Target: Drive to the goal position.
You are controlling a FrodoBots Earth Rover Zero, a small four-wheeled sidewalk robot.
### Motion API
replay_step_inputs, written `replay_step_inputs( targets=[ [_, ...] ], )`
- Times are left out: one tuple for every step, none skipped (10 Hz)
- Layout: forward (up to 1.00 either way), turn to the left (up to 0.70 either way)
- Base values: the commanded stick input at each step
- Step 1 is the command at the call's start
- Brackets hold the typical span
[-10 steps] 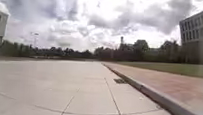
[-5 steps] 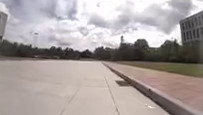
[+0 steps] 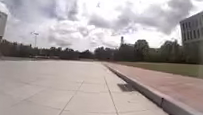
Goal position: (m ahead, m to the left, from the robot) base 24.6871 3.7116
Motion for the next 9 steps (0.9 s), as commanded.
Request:
replay_step_inputs(
  targets=[
    [0.70, 0.00],
    [0.70, 0.00],
    [0.70, 0.00],
    [0.70, 0.00],
    [0.70, 0.00],
    [0.70, 0.00],
    [0.70, 0.00],
    [0.70, 0.00],
    [0.70, 0.00]
  ],
)
